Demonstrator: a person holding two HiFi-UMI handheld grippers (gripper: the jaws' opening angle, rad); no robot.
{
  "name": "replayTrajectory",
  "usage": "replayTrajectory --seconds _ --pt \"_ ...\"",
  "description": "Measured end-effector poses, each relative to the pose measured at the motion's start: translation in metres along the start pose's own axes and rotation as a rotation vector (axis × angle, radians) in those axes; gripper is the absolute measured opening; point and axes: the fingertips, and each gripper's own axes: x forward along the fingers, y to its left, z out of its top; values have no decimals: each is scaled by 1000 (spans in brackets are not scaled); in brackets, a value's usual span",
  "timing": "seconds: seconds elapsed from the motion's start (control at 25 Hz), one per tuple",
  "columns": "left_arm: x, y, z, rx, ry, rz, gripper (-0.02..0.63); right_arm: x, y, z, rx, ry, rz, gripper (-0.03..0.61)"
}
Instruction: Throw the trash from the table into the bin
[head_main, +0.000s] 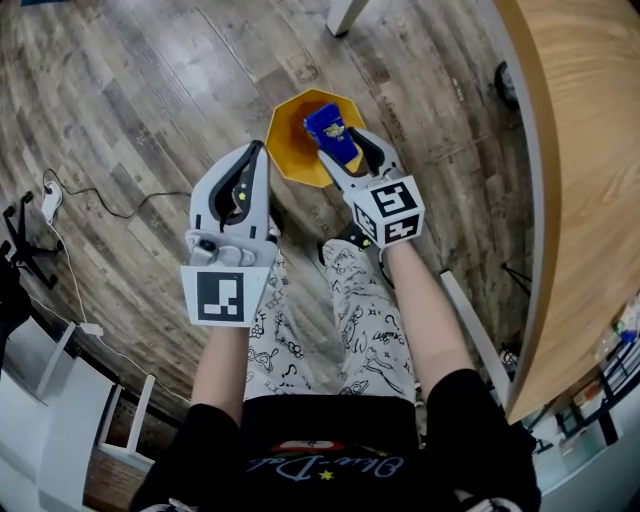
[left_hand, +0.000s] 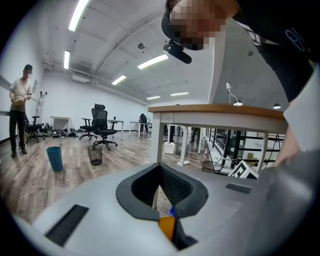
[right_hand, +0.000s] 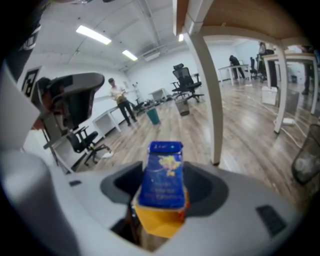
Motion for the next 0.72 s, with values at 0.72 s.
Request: replayTrajectory --seconds 0.72 --pt "-8 -6 5 0 -2 -6 11 30 0 -50 -2 150 -13 262"
